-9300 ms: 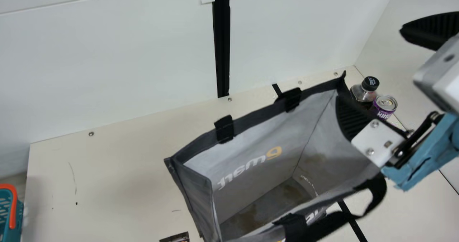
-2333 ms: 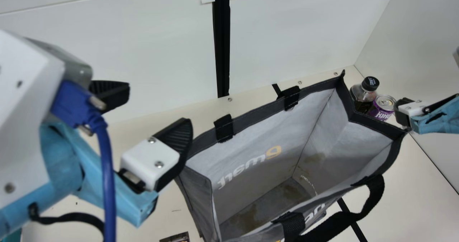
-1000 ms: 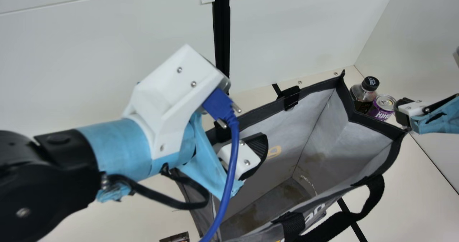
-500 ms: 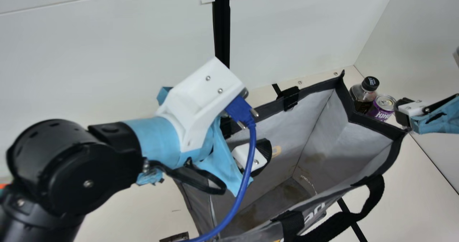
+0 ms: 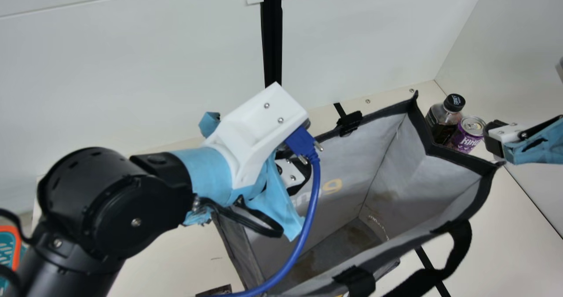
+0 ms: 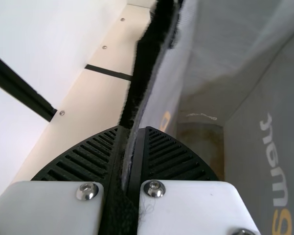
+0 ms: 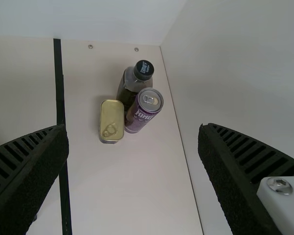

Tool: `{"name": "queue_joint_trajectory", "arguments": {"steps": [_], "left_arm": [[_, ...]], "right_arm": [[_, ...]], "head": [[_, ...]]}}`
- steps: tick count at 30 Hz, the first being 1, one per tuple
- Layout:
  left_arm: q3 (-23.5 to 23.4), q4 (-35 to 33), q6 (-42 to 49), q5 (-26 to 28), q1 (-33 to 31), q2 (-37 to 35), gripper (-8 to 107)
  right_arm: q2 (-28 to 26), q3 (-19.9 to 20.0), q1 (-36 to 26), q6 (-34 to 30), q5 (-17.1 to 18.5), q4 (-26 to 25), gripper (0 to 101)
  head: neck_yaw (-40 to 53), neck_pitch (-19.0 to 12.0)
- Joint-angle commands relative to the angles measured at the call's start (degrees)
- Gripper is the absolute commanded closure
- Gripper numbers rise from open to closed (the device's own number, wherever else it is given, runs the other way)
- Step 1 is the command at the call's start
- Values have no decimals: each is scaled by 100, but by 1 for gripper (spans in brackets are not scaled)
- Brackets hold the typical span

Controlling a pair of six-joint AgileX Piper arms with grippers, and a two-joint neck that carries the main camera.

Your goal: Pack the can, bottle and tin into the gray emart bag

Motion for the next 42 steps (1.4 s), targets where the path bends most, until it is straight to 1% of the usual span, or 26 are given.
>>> {"name": "queue_joint_trajectory", "arguments": {"steps": [1,10,20,34,42], "left_arm": [[-14,64,-87,-11,14,-33,89],[17,518,-596,-11,158,-222,89],[303,1055,-1199,-11,442,-601,89],[437,2454,-2145,-11,663,-1081,89],[658,3270,-2649,-11,750,-1360,89]], "right_arm": [[0,0,0,0,0,0,10],[0,0,0,0,0,0,10],[0,0,0,0,0,0,10],[0,0,0,0,0,0,10],[0,0,0,0,0,0,10]], "head": [[-5,-130],[-5,-130],[-5,-130],[-5,-130],[-5,-130]]}}
